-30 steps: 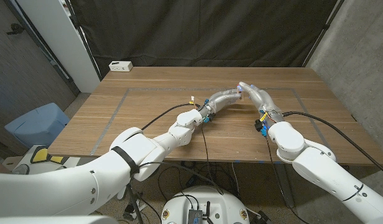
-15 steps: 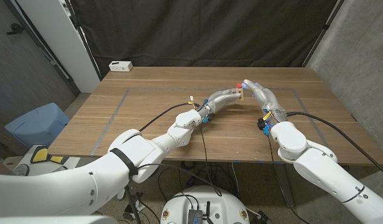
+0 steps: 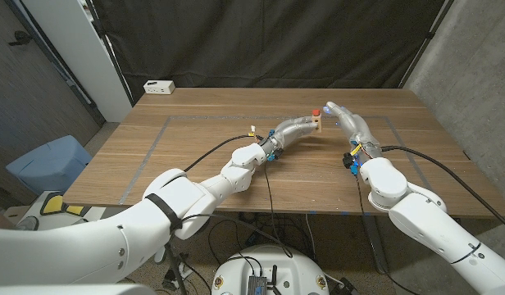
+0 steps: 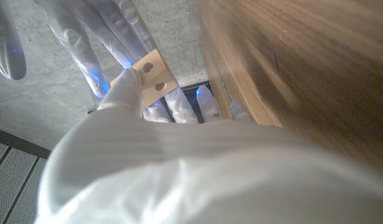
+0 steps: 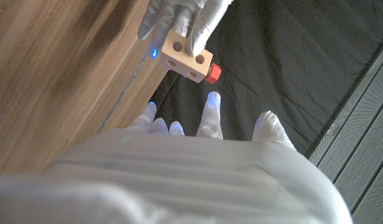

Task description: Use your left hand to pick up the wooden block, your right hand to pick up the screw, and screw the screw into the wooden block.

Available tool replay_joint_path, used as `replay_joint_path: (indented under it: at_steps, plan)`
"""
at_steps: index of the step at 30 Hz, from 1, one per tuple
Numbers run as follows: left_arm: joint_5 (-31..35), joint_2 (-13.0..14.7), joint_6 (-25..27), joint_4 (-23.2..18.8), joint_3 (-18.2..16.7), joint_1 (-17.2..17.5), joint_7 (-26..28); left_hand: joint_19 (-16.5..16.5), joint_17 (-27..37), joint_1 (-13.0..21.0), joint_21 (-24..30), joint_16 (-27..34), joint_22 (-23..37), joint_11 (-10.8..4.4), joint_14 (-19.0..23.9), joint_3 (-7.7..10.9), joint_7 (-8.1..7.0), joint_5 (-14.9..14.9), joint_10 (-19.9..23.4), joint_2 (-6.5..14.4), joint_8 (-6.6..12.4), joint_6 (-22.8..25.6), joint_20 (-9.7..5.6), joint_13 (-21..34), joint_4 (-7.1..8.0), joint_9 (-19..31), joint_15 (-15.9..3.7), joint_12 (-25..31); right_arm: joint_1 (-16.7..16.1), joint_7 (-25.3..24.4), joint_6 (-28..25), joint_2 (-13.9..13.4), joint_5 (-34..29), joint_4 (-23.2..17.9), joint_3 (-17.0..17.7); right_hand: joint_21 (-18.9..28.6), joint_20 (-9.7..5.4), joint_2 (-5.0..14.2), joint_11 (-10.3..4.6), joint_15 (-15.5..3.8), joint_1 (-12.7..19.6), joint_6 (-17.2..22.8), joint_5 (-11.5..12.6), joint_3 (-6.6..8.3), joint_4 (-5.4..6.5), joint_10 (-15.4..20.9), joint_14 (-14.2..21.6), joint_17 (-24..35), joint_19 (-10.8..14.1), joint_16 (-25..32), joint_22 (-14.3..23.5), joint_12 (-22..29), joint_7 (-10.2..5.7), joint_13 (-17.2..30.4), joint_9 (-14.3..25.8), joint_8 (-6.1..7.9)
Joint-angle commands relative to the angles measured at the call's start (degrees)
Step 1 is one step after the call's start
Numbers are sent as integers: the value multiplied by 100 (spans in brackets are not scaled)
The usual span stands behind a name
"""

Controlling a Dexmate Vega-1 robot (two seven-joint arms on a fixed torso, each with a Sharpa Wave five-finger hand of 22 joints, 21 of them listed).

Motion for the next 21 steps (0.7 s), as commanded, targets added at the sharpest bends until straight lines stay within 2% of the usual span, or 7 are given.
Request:
replay_joint_path:
  at_steps: [1,21]
  plan:
    - [57,-37,120,62,33,-88,62,11,9,-41,42,21,25,-20,24,35,37,27,33,14,40,132,40,11,17,28,-159,36,172,156,14,-30,113,176,35,8,23,-5,30,17,-66,-67,-17,29,-10,-2,-12,5,11,33,8,8,-18,17,3,-27]
    - [103,5,24,3,64,-82,98,-20,7,-42,35,17,25,-35,14,37,38,29,32,22,48,152,47,14,19,29,-172,36,496,366,53,-28,223,478,-143,-8,23,-22,23,13,-93,-173,-33,15,0,-74,-44,8,-18,21,8,-17,-19,17,1,-43]
